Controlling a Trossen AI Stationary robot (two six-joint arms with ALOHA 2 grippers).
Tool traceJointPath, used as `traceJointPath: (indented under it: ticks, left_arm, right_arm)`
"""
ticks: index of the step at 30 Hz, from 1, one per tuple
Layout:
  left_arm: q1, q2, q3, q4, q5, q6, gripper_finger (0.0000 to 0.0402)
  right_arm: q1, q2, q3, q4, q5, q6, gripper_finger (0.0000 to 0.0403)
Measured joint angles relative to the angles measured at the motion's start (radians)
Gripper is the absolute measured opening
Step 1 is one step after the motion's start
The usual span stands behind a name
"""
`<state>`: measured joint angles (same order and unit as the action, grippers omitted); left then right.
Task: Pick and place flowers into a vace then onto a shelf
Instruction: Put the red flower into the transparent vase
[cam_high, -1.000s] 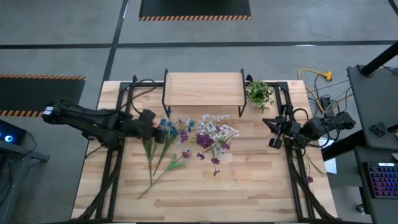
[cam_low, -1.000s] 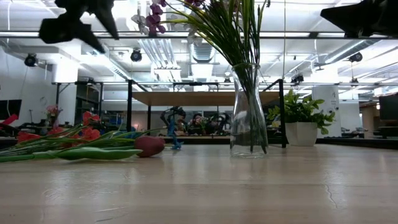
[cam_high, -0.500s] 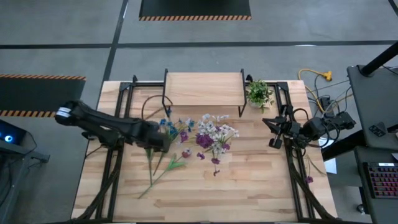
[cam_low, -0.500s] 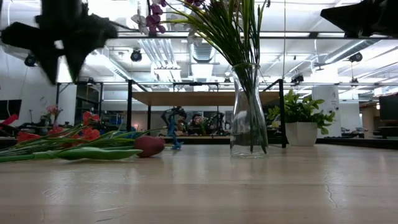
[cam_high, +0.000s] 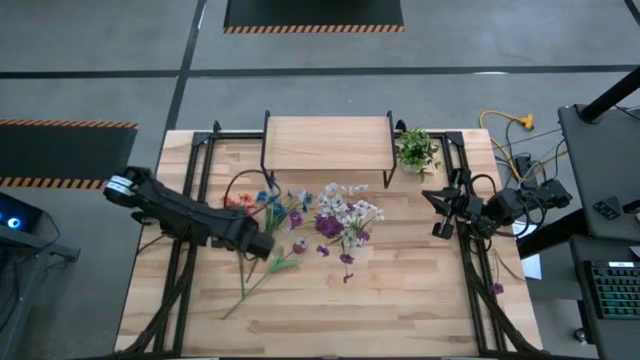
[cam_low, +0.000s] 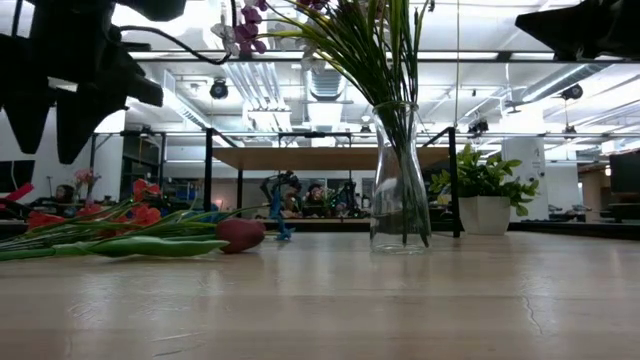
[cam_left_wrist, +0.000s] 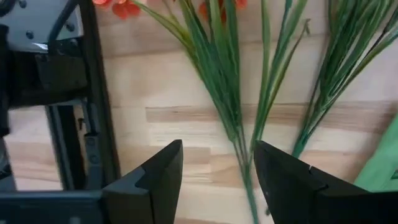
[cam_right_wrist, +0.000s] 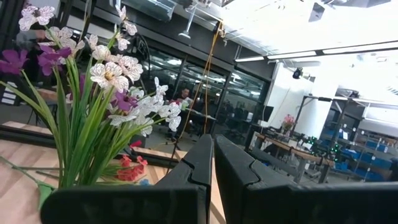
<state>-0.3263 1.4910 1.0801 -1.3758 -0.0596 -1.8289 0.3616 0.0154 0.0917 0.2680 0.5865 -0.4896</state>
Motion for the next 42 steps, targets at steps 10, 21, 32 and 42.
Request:
traceJointPath:
  ticks: [10,21,32,42]
  left_arm:
    - [-0.031,0.093,-0.001,0.079,-0.002,-0.06,0.018]
    - [-0.082,0.128,0.019,0.178,0.022,0.005,0.018]
    - [-0.14,0.153,0.037,0.549,0.029,0.396,0.018]
    - [-0.139,0.232,0.028,0.519,0.054,0.394,0.018]
  right_arm:
    - [0.0,0.002,0.0,-0.002,0.0,0.0,0.0008]
    - [0.0,0.002,0.0,-0.002,0.0,0.0,0.0009]
    - [-0.001,0.013,0.0,-0.002,0.02,0.0,0.0008]
    - [-0.001,0.013,0.0,-0.002,0.019,0.0,0.0008]
